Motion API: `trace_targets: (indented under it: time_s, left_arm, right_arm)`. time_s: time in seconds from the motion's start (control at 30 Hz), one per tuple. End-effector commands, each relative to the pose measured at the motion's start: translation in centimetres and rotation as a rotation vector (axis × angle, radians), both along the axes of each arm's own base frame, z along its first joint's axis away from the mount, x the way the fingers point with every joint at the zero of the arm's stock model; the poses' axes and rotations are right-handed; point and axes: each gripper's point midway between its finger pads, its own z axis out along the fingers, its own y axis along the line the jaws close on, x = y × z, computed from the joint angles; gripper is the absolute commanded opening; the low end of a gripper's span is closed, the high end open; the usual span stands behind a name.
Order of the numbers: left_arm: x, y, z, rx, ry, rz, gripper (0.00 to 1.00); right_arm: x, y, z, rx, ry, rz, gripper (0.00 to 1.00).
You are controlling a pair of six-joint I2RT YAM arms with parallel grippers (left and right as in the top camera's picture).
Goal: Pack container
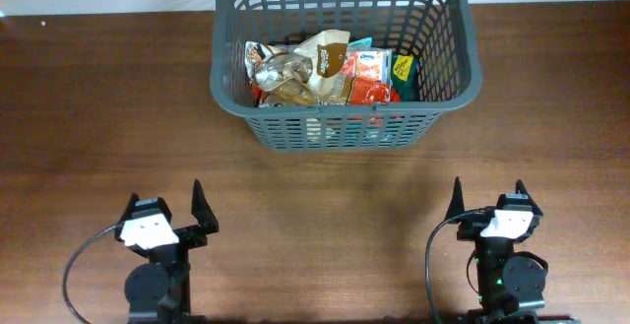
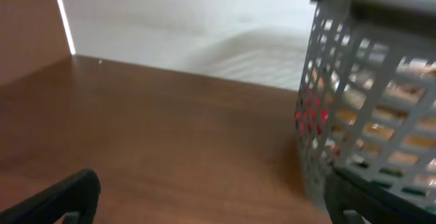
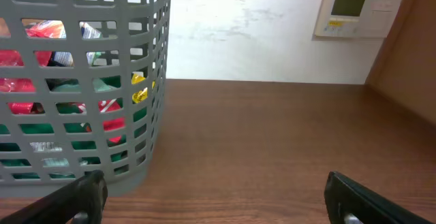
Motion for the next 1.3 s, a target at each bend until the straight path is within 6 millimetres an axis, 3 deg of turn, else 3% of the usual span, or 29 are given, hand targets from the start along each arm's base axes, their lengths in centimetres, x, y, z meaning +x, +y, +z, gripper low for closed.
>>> trace_targets:
  time_s: [0.0, 0.43, 1.27]
  left_arm:
    - [-0.3, 0.1, -1.2, 0.037, 0.023, 0.005, 0.99]
    - [-0.4, 0.2, -3.3, 0.258, 0.106, -0.026, 0.99]
    - [-0.4, 0.1, -4.0, 0.257, 0.120, -0.032, 0.99]
  right_arm:
    - [-0.1, -0.4, -0.3, 0.001, 0.003, -0.023, 0.99]
    - [-0.1, -0.4, -0.3, 0.001, 0.003, -0.023, 0.99]
    - [-0.1, -0.4, -0.3, 0.001, 0.003, -0.023, 0.99]
